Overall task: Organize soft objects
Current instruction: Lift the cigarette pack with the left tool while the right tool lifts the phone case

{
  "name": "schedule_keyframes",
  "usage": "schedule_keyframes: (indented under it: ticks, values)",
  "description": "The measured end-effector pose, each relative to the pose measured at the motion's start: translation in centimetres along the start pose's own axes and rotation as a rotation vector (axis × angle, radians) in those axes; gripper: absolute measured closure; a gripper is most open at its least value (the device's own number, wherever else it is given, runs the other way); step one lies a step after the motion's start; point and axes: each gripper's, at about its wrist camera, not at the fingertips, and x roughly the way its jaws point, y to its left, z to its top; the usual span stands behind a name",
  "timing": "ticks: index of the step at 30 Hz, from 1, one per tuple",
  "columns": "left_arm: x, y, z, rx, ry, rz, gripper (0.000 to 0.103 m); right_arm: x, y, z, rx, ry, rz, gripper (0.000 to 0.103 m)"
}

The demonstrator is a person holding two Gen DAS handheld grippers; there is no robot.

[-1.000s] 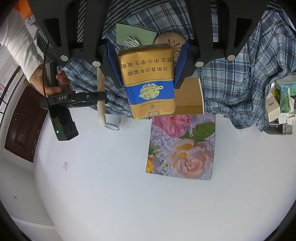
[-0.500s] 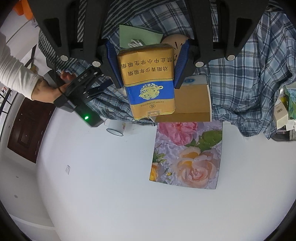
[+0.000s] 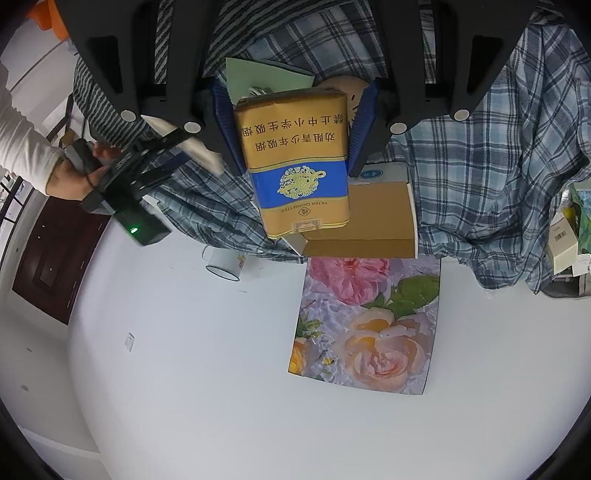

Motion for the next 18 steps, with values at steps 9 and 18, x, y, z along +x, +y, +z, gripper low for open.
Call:
schedule_keyframes:
  ticks: [9,18]
  values:
    - [-0.9,-0.3,1.1,0.008,-0.025,0.03,0.046,-6.9,0.3,-1.8,-0.008,-0.256,0.05,0.029]
    - [-3.5,-2.3,4.3,0.078,-0.094,0.072,0.046,-11.5,3.5,0.3,-0.095,-0.537,0.02,0.081]
